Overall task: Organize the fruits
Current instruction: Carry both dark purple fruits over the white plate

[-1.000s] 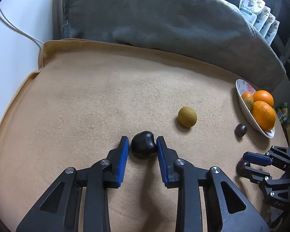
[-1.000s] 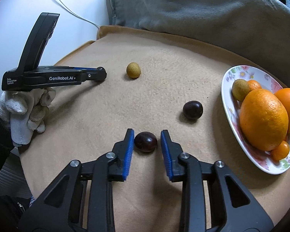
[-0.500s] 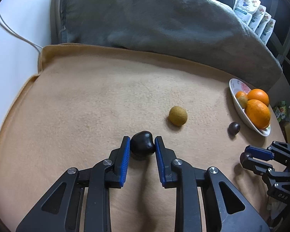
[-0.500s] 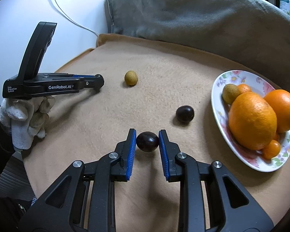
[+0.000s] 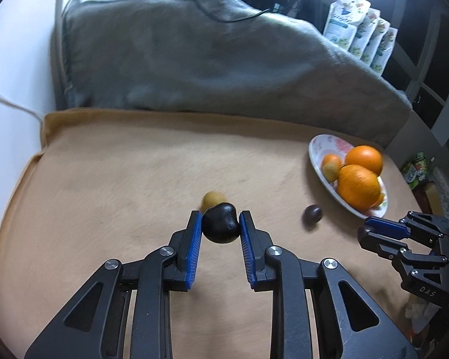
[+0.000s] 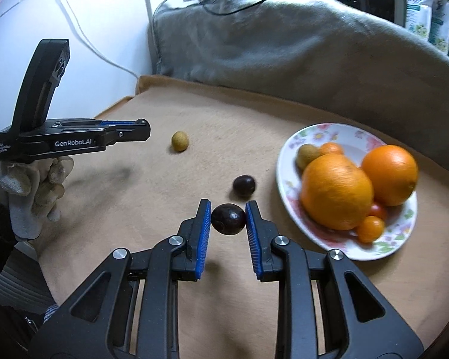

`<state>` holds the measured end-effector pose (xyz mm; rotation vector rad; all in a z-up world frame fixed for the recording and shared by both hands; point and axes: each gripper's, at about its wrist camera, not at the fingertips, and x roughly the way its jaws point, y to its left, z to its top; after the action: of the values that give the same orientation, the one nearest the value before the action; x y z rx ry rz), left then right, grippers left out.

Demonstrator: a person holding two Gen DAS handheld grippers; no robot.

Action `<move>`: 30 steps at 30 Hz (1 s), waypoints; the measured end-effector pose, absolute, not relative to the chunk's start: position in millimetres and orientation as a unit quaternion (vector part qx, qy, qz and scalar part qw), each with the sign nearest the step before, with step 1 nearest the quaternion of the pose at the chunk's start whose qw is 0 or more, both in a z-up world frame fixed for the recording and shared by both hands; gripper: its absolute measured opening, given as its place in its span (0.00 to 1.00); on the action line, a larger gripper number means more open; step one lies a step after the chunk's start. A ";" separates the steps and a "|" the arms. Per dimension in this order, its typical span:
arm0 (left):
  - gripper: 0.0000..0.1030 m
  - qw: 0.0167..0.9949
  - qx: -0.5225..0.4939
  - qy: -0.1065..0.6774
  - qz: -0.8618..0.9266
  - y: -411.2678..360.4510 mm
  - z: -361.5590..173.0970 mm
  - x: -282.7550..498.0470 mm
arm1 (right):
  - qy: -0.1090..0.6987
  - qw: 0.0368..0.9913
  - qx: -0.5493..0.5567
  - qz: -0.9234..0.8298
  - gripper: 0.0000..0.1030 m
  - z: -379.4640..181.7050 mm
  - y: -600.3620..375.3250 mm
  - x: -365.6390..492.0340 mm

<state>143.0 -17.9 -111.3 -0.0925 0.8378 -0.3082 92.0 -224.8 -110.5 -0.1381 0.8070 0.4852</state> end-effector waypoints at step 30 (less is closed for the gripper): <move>0.23 0.892 -0.019 0.378 -0.249 -138.2 -76.9 189.2 | 0.366 0.915 -0.018 0.170 0.24 -92.5 -311.2 105.6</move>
<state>189.2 -138.2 -76.9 -0.0402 0.7835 -0.5171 105.6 -311.2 -92.5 -0.0366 0.7539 0.3499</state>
